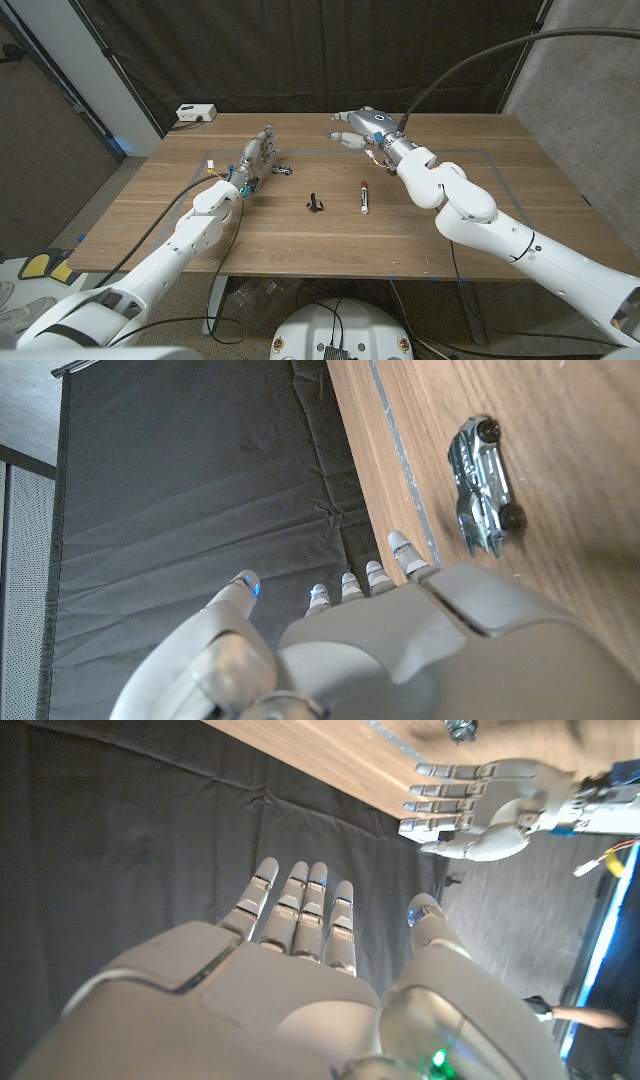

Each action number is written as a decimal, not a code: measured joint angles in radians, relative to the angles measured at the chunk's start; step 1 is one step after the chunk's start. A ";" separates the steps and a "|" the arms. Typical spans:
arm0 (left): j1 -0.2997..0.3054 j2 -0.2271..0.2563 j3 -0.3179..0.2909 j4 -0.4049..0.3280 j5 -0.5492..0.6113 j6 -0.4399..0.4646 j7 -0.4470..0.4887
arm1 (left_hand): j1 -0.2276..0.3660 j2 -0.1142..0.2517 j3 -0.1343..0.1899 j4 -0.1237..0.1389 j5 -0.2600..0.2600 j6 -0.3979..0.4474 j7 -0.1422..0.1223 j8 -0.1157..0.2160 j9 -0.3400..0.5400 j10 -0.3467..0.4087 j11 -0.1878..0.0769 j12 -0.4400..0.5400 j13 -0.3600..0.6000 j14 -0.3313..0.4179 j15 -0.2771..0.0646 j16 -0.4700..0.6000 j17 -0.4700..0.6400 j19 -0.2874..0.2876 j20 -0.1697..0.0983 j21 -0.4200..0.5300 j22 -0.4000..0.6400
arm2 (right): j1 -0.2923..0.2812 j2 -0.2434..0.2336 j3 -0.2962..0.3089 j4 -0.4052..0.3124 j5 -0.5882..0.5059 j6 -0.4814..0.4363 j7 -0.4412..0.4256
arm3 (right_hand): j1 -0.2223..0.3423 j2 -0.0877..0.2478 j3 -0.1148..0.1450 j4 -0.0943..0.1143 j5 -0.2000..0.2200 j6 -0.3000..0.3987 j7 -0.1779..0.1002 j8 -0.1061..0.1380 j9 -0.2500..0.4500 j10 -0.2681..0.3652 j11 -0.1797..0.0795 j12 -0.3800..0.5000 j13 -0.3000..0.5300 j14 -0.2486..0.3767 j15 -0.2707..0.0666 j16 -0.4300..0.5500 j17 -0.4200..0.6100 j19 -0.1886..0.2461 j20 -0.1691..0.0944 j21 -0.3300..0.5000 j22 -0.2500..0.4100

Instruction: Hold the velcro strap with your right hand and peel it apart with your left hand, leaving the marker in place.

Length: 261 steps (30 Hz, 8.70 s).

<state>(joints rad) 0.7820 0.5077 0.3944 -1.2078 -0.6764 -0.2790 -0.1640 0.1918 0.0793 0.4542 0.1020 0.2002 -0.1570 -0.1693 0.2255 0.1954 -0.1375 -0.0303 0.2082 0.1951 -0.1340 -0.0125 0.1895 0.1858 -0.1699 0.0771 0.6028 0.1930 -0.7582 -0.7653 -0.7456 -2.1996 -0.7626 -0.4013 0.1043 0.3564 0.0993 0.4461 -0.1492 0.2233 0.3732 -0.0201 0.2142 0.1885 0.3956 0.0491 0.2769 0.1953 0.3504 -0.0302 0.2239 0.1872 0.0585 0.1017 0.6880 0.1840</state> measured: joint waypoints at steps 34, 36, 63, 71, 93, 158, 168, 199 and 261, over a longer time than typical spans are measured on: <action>-0.002 0.002 0.005 -0.012 0.005 0.016 0.005 | -0.009 0.009 -0.004 0.004 0.000 0.005 0.005 -0.007 -0.005 0.000 0.000 0.000 0.000 0.019 0.041 0.008 0.003 -0.002 0.020 0.000 0.005 | 0.064 0.075 -0.075 -0.007 -0.109 0.009 0.376 | 0.056 0.021 0.015 -0.015 -0.008 0.017 0.017 0.001 0.000 0.015 0.013 0.000 0.000 0.020 -0.002 0.000 0.002 0.023 -0.009 -0.004 0.005; -0.001 0.003 0.005 -0.014 0.005 0.017 0.005 | -0.009 0.009 -0.004 0.004 0.000 0.005 0.005 -0.007 -0.005 0.000 0.000 0.000 0.000 0.019 0.041 0.008 0.003 -0.002 0.020 0.000 0.005 | 0.066 0.081 -0.082 -0.004 -0.146 -0.004 0.433 | 0.056 0.021 0.015 -0.015 -0.008 0.017 0.017 0.001 0.000 0.014 0.013 -0.003 0.000 0.015 0.003 0.000 0.002 0.023 -0.009 -0.004 0.005; -0.011 0.000 0.019 -0.006 0.010 0.030 -0.008 | -0.012 0.006 -0.008 0.008 0.000 0.005 0.005 -0.011 -0.002 0.000 0.000 0.000 0.003 0.025 0.047 0.008 0.008 -0.004 0.025 0.000 0.005 | 0.075 0.161 -0.147 0.045 -0.222 -0.025 0.588 | 0.150 0.028 0.020 -0.020 -0.023 0.079 0.033 0.001 0.000 0.035 0.019 -0.012 0.000 0.019 -0.001 0.000 0.011 0.032 -0.032 -0.004 0.004; -0.011 0.001 0.020 -0.005 0.012 0.036 -0.015 | -0.014 0.004 -0.008 0.008 0.000 0.005 0.005 -0.011 -0.002 0.000 0.000 0.000 0.003 0.025 0.047 0.008 0.008 -0.004 0.025 0.000 0.005 | 0.076 0.183 -0.169 0.064 -0.229 -0.030 0.598 | 0.188 0.029 0.017 -0.023 -0.027 0.106 0.023 0.009 0.000 0.001 0.008 -0.023 0.000 -0.022 -0.003 -0.015 0.010 0.028 -0.036 -0.004 0.004; -0.018 0.018 0.027 -0.004 0.011 0.045 -0.046 | -0.017 0.002 -0.008 0.008 0.000 0.005 0.005 -0.011 -0.002 0.000 0.000 0.000 0.003 0.025 0.047 0.008 0.007 -0.004 0.025 0.000 0.005 | 0.034 0.252 -0.220 0.120 -0.367 -0.117 0.579 | 0.333 -0.007 0.008 -0.033 -0.043 0.260 -0.016 0.039 0.005 0.048 -0.031 -0.014 0.000 -0.010 -0.011 -0.015 0.003 0.043 -0.057 -0.008 0.004; -0.040 0.012 0.027 0.038 0.001 0.039 -0.091 | -0.025 -0.004 -0.020 0.020 0.008 0.005 0.005 -0.019 -0.002 -0.004 -0.004 0.000 0.002 0.025 0.046 0.008 0.007 -0.004 0.025 -0.004 0.004 | 0.054 0.311 -0.319 0.275 -0.394 -0.233 0.378 | 0.674 -0.032 -0.104 -0.015 -0.019 0.669 -0.070 0.141 0.026 0.228 -0.161 0.012 -0.005 0.118 -0.018 0.024 0.011 0.168 -0.143 0.109 0.028; -0.040 0.013 0.029 0.036 0.001 0.039 -0.096 | -0.025 -0.004 -0.019 0.020 0.008 0.005 0.005 -0.019 -0.002 -0.007 0.000 0.000 0.002 0.025 0.046 0.008 0.007 -0.004 0.025 -0.004 0.004 | 0.023 0.312 -0.300 0.278 -0.419 -0.231 0.312 | 0.686 -0.044 -0.159 0.006 -0.014 0.709 -0.112 0.150 0.013 0.147 -0.208 -0.029 -0.005 0.051 -0.015 -0.010 0.020 0.058 -0.139 0.099 0.028; -0.089 0.030 0.081 0.049 0.030 0.062 -0.213 | 0.274 -0.052 0.054 -0.223 -0.012 0.594 0.083 0.189 0.003 0.158 -0.029 0.033 0.002 0.083 0.021 0.018 0.003 -0.004 0.025 -0.026 0.005 | -0.104 0.342 -0.203 0.320 -0.245 -0.097 -0.327 | 0.691 -0.049 -0.278 0.040 0.047 0.781 -0.180 0.066 0.000 -0.081 -0.261 -0.073 0.003 -0.227 -0.005 -0.027 0.020 -0.127 -0.138 0.044 0.020; -0.063 0.030 0.109 0.006 0.113 -0.284 -0.302 | 0.782 -0.264 -0.127 -0.247 0.051 0.908 -0.041 0.216 0.009 0.228 -0.113 0.029 0.008 0.095 -0.009 0.020 0.003 0.092 0.048 -0.045 -0.004 | -0.141 0.454 0.018 0.507 0.489 0.548 -0.652 | 0.673 -0.031 -0.347 0.071 0.066 0.830 -0.200 0.015 0.000 0.013 -0.257 -0.029 0.004 -0.170 -0.005 -0.005 0.025 -0.109 -0.137 0.064 0.021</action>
<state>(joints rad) 0.7191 0.5372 0.5034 -1.2021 -0.5634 -0.5629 -0.4656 0.9741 -0.1850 0.3276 -0.1451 0.2516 0.7506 -0.2100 0.4412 0.2044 0.0905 -0.1432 0.2376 0.2026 -0.0390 -0.0217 0.2092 0.1888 -0.0782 0.1253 0.5573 0.1888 -0.8996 -0.3113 -0.7280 -1.6924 -0.2733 0.1463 -0.5473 1.0290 0.0687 0.0991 -0.0785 0.2891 1.2030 -0.2198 0.2295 0.1886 0.4088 -0.2080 0.2480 0.1995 0.1808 -0.0353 0.2190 0.2117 -0.0507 -0.0358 0.7518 0.2046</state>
